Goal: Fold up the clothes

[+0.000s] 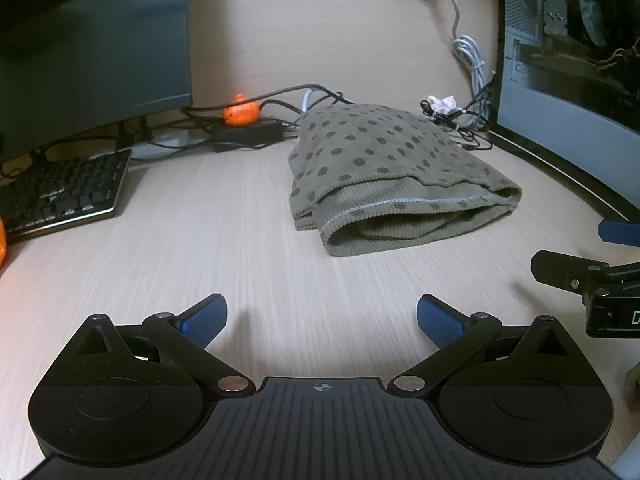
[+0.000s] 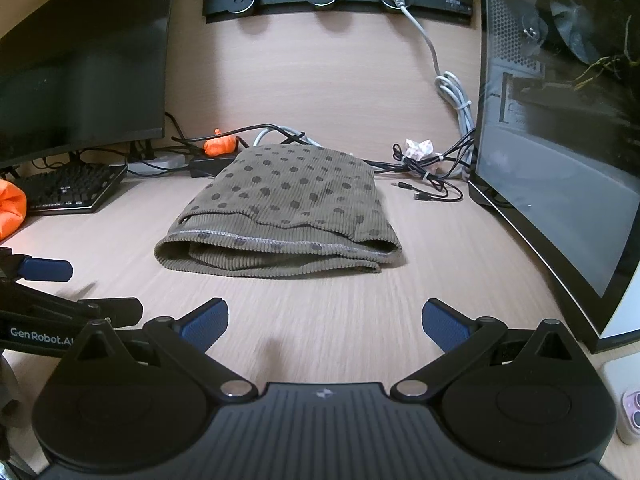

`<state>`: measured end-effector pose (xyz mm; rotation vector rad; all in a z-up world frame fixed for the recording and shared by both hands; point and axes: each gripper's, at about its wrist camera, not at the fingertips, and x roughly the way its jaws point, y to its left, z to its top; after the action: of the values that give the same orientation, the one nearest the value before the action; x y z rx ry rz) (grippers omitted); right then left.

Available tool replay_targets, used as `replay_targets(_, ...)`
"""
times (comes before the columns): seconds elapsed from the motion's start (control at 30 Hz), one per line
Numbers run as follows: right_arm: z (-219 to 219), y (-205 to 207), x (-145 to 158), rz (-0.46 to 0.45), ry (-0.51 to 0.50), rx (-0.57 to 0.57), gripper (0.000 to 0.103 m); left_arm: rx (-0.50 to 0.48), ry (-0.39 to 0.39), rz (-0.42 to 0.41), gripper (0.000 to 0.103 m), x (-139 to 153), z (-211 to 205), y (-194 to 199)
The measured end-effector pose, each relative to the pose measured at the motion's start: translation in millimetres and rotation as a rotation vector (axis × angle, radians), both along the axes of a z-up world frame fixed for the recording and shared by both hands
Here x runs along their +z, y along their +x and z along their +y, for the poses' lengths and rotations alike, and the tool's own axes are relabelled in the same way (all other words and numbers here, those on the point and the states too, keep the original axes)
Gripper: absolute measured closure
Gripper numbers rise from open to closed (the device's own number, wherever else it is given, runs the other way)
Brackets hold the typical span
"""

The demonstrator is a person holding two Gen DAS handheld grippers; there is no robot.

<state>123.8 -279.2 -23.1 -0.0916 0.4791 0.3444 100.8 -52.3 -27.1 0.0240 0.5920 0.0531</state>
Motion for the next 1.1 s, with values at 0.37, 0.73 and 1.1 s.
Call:
replay_targets(0.37,1.4,1.0,-0.5,0.006,-0.007,-0.004,0.000,-0.012,0.006,0.003,0.000,-0.1,-2.7,0.1)
replay_targets(0.73,3.3,-0.4,-1.2,-0.006,-0.022,-0.002,0.000,-0.010,0.003,-0.001,0.000,0.0,-2.9,-0.2)
replay_targets(1.1,6.3,-1.8,-1.7,-0.012,-0.035,0.001,0.000,-0.011,0.004,-0.006,0.000,0.1,-2.0,-0.3)
